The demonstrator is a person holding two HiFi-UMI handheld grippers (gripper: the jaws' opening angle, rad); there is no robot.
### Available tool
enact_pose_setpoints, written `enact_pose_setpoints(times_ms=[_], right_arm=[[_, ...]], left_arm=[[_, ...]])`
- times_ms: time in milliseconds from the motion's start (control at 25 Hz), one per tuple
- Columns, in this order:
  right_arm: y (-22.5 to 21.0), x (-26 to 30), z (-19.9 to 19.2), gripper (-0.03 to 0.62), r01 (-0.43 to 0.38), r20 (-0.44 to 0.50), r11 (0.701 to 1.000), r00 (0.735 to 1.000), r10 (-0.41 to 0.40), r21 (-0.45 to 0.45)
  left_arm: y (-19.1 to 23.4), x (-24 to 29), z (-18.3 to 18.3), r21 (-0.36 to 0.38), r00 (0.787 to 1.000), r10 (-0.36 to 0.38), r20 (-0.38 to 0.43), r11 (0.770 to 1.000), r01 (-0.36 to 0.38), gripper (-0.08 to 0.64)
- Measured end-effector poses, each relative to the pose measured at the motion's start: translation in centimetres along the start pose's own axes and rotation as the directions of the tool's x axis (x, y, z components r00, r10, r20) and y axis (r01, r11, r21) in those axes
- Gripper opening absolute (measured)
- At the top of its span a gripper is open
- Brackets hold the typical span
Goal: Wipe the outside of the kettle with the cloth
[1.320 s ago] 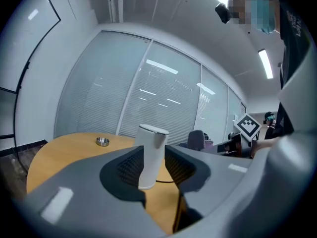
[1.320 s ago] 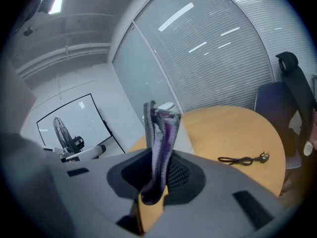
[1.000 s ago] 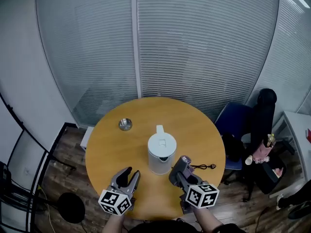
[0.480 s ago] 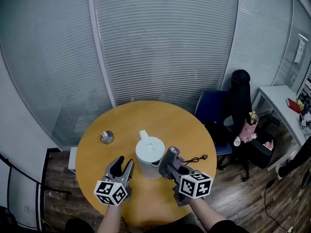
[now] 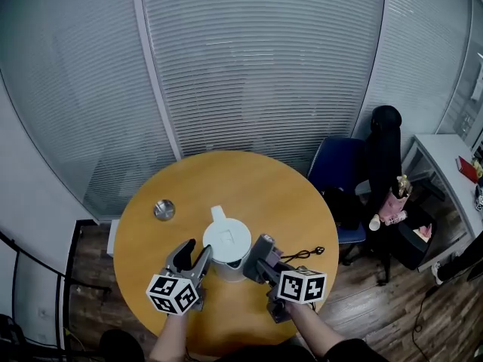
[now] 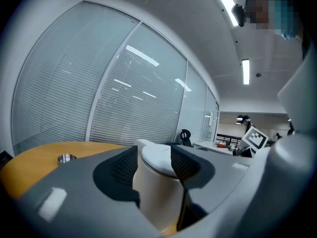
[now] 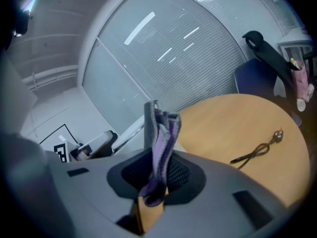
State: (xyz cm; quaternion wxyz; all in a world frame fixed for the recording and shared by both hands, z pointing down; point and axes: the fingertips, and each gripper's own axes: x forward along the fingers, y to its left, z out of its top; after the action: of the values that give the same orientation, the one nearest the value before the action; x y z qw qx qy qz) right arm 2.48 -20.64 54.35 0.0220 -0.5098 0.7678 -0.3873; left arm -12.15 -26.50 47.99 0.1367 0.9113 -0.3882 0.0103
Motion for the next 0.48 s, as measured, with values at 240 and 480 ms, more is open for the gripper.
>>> enact_pose_setpoints(times_ms=[240,480], right_arm=[[-5.4,3.0,-3.3,0.065,0.031,-0.155,0.996,0.988,-0.017,0.088],[-10.0,6.2,-7.3,0.064,0.091,-0.334,0.991,0.941,-0.054,0.097]], left_arm=[[0.4,0.0,-1.0,-0.025,0.998,0.051,-0.031,0.998,-0.052,0.195],[0.4,0.0,-1.0,-0.039,0.996,0.076,-0.042,0.996,-0.078,0.195]])
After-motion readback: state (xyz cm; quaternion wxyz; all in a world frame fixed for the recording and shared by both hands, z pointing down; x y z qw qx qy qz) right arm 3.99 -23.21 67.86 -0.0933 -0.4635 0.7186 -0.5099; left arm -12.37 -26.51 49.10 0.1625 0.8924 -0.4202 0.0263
